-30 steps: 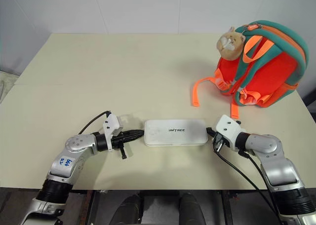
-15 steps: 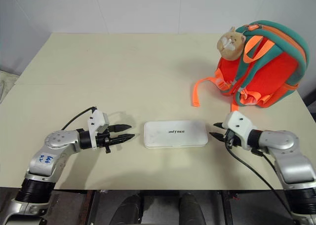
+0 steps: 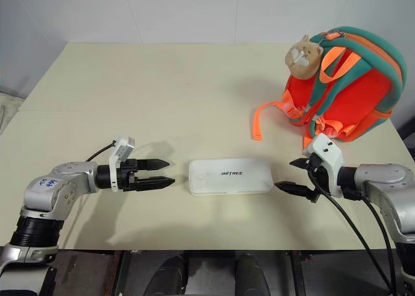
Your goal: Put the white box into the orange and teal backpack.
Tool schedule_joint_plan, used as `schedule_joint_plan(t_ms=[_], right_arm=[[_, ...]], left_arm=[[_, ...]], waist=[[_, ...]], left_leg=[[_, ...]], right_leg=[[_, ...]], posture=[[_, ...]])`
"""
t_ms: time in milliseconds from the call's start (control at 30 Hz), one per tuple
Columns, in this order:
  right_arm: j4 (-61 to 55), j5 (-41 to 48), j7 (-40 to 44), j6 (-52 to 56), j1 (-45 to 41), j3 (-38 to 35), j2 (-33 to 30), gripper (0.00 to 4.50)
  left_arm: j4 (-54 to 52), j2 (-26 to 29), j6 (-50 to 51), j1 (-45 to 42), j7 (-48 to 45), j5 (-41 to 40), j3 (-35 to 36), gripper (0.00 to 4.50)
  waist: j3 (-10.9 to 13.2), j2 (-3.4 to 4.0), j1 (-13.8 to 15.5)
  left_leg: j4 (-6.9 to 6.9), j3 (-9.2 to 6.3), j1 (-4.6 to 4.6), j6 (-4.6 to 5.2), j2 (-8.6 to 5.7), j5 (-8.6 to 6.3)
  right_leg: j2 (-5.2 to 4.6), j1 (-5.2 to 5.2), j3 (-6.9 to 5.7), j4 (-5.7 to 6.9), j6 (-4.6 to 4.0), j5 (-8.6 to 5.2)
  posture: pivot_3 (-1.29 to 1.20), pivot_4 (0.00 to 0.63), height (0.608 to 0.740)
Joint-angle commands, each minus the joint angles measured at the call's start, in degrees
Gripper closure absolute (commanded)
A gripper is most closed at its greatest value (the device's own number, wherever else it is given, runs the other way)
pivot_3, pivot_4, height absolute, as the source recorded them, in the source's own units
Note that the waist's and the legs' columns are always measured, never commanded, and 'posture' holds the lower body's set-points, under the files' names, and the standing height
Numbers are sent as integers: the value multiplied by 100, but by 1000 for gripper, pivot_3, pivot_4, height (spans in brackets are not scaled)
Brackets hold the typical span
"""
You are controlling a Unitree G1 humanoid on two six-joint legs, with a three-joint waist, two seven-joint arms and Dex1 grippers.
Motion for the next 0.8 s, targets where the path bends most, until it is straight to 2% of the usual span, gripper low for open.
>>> schedule_joint_plan(t_ms=[33, 167, 300, 567, 800], right_arm=[[2, 517, -388, 1102, -466, -117, 180, 5], [230, 535, -751, 1535, -790, 32, 369, 5], [470, 436, -869, 1494, -971, 228, 404, 5], [471, 514, -1067, 1563, -1252, 455, 676, 5], [369, 612, -1116, 1696, -1337, 495, 759, 5]], left_arm=[[152, -157, 714, -327, 184, -254, -59, 19], [271, -270, 1273, -509, 457, -224, -187, 19], [297, -311, 1626, -567, 565, -256, -286, 19], [375, -731, 1606, -608, 1016, -108, -365, 19], [286, -875, 1724, -576, 1125, -159, -443, 19]], waist=[[1, -3, 0], [7, -12, -2], [7, -12, 1], [7, -12, 41], [7, -12, 94]], left_leg=[[1, 0, 0, 0, 0, 0], [0, -1, -2, 0, 0, 0], [-16, 0, -3, -1, 0, -1], [-12, 0, -1, -2, -3, 0], [1, 0, -2, -2, -5, 0]], right_leg=[[0, 0, 0, 0, 1, 0], [1, -4, 0, 0, 1, 1], [0, -9, 0, -8, -1, -1], [-2, -5, -2, -8, 2, 1], [-3, 0, -1, -8, 6, 4]], posture=[[0, 150, 740], [0, 150, 740], [0, 150, 740], [0, 150, 740], [0, 150, 740]])
